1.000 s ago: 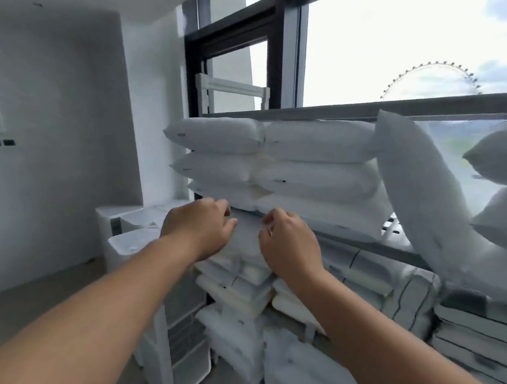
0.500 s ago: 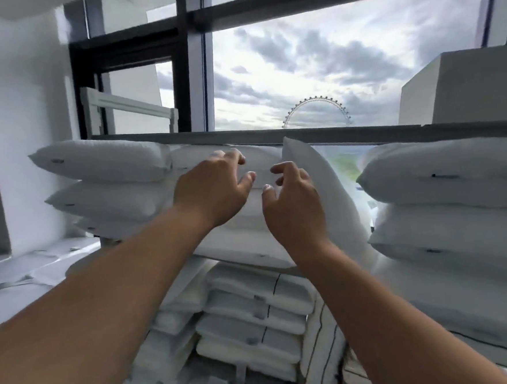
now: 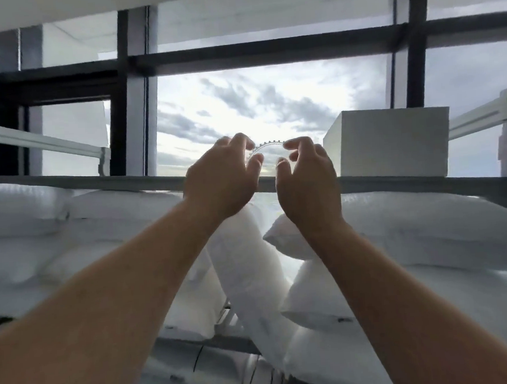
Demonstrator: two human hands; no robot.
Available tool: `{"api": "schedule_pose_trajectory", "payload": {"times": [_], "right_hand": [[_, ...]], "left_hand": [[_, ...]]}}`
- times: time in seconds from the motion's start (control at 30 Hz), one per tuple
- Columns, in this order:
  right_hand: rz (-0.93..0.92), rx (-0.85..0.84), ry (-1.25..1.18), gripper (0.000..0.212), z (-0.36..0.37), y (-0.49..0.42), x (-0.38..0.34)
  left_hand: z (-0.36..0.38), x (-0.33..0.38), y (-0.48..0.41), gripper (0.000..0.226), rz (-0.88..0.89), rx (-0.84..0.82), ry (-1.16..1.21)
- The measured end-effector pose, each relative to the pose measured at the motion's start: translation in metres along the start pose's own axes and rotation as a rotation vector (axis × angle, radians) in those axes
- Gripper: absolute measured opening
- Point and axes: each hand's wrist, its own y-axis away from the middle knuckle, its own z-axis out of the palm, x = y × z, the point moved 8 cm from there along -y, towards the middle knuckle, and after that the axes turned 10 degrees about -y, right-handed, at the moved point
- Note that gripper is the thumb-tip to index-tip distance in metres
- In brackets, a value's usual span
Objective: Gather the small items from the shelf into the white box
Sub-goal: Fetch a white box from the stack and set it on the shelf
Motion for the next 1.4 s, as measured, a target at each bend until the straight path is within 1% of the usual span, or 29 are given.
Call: {"api": "schedule_pose_trajectory", "payload": {"times": [0.17, 0.43, 0.57, 0.67, 0.77, 0.87, 0.97, 1.03, 1.1, 1.17, 1.23, 1.3, 1.4], "right_hand": [[-0.040, 0.077, 0.083, 0.028, -0.047, -0.036, 0.042], [-0.117, 0.172, 0.247, 0.038, -0.106, -0.094, 0.107], [-0.089, 0.207, 0.324, 0.033, -0.123, -0.123, 0.142], [-0.080, 0.230, 0.410, 0.028, -0.130, -0.138, 0.165], [-0.073, 0.257, 0.484, 0.028, -0.139, -0.147, 0.179], [-0.033, 0.281, 0.514, 0.037, -0.152, -0.154, 0.192], [0.011, 0.267, 0.539, 0.048, -0.159, -0.161, 0.205], [0.062, 0.257, 0.545, 0.063, -0.160, -0.166, 0.216], [0.128, 0.249, 0.526, 0.083, -0.161, -0.171, 0.228], [0.197, 0.231, 0.453, 0.100, -0.161, -0.179, 0.240], [0.253, 0.194, 0.371, 0.112, -0.160, -0.187, 0.250], [0.257, 0.152, 0.332, 0.117, -0.158, -0.191, 0.255], [0.216, 0.110, 0.282, 0.119, -0.154, -0.191, 0.258]], "left_hand": [[0.042, 0.055, -0.035, 0.033, 0.023, 0.034, 0.047], [0.099, 0.133, -0.086, 0.039, 0.023, -0.003, 0.185], [0.132, 0.153, -0.105, 0.054, -0.006, -0.092, 0.209], [0.150, 0.159, -0.119, 0.060, -0.012, -0.109, 0.252], [0.163, 0.164, -0.131, 0.066, 0.012, -0.115, 0.296], [0.172, 0.173, -0.144, 0.072, 0.048, -0.103, 0.345], [0.179, 0.181, -0.154, 0.076, 0.045, -0.073, 0.372], [0.185, 0.185, -0.157, 0.080, 0.044, -0.057, 0.388], [0.191, 0.187, -0.159, 0.086, 0.053, -0.046, 0.397], [0.195, 0.186, -0.164, 0.089, 0.049, -0.030, 0.360], [0.199, 0.183, -0.170, 0.093, 0.026, -0.026, 0.334], [0.202, 0.185, -0.173, 0.099, 0.014, -0.032, 0.345], [0.205, 0.189, -0.172, 0.102, 0.001, -0.036, 0.337]]}}
